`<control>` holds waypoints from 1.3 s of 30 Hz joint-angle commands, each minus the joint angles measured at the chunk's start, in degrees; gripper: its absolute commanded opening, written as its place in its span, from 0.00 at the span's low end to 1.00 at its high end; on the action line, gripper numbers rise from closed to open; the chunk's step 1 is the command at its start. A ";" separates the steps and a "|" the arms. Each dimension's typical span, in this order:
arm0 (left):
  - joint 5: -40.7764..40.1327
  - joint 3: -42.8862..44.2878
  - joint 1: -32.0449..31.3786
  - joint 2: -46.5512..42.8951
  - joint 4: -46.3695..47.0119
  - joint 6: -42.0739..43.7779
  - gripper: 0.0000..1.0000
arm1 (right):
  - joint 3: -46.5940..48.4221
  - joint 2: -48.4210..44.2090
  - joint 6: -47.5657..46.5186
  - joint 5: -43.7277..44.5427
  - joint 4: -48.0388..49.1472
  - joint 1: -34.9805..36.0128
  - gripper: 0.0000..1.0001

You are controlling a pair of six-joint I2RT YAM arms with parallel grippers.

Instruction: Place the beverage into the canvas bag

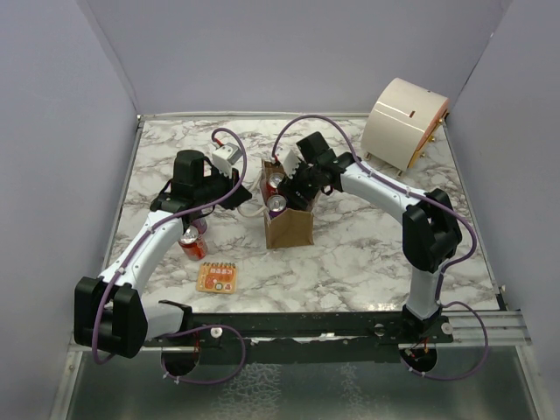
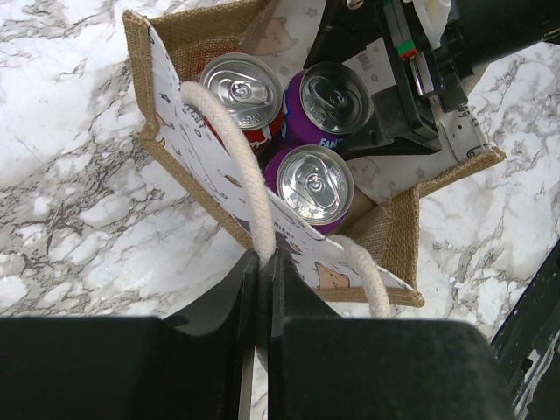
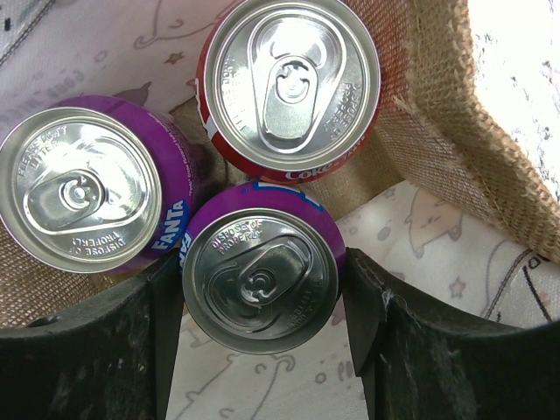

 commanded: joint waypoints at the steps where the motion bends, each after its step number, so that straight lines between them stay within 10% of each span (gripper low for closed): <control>1: -0.05 0.19 -0.24 -1.10 0.26 0.40 0.00 | 1.62 -0.07 -1.93 -0.47 0.47 -0.26 0.66; 39: -0.64 0.22 -0.22 -1.66 0.02 0.86 0.00 | 6.25 -8.73 -3.28 -1.94 -2.44 -0.26 0.84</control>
